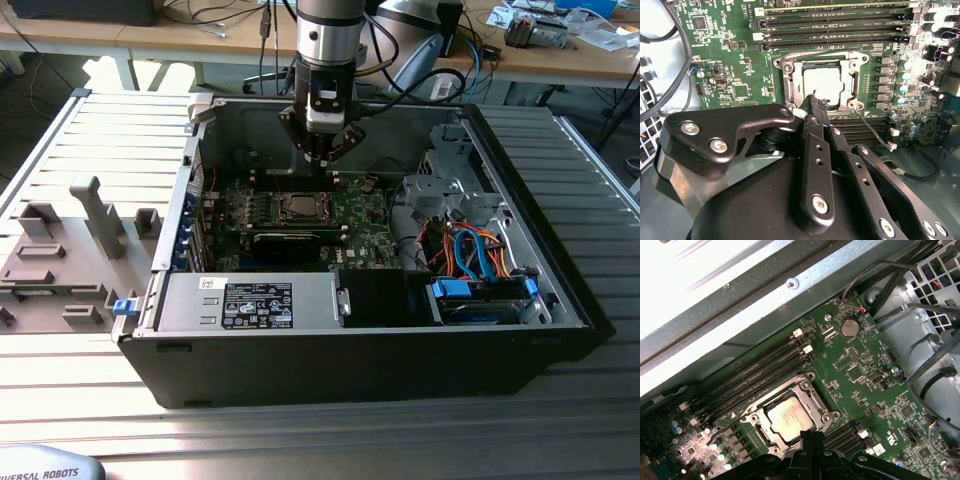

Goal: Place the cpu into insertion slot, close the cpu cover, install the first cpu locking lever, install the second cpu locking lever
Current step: 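Install the first cpu locking lever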

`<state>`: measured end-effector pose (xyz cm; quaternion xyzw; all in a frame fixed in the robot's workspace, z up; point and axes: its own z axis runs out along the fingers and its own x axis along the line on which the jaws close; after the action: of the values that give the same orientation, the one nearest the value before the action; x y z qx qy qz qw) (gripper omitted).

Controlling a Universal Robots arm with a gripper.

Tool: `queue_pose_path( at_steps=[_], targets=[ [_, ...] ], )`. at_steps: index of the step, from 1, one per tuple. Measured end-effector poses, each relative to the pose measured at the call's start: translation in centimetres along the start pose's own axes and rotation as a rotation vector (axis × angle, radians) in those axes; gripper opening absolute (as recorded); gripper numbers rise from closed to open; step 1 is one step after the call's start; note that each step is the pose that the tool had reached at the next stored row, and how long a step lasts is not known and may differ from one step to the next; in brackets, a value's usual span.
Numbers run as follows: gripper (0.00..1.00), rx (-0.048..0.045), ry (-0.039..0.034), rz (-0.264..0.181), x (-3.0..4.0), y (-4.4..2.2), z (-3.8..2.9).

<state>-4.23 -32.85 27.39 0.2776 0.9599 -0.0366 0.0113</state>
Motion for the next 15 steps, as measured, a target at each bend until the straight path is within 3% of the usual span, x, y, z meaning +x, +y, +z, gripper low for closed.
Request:
queue_pose_path(
  at_steps=[15],
  targets=[
    [0.11, -0.0008, -0.0013, -0.02, 0.0, 0.0, 0.0]
  ],
)
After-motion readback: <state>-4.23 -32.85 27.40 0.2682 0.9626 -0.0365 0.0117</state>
